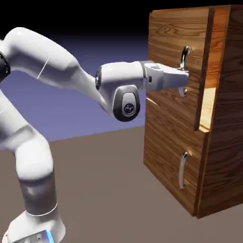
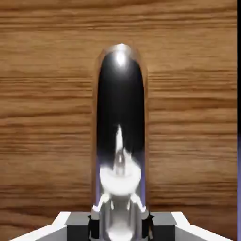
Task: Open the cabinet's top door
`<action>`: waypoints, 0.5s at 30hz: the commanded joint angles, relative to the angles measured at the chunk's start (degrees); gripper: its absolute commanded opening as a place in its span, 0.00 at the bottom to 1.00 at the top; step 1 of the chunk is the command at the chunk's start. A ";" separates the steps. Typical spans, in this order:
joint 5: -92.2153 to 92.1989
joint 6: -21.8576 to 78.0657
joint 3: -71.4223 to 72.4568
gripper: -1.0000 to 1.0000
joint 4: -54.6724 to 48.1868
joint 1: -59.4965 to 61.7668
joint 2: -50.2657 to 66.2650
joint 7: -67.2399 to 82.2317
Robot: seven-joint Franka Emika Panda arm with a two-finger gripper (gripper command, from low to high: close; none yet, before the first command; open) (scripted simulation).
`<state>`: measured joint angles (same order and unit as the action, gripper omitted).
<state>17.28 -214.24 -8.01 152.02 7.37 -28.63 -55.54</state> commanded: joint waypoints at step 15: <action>9.35 -0.32 22.28 0.00 4.78 29.56 -10.02 -20.97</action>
<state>26.69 -214.59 14.27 156.81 36.93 -38.64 -76.56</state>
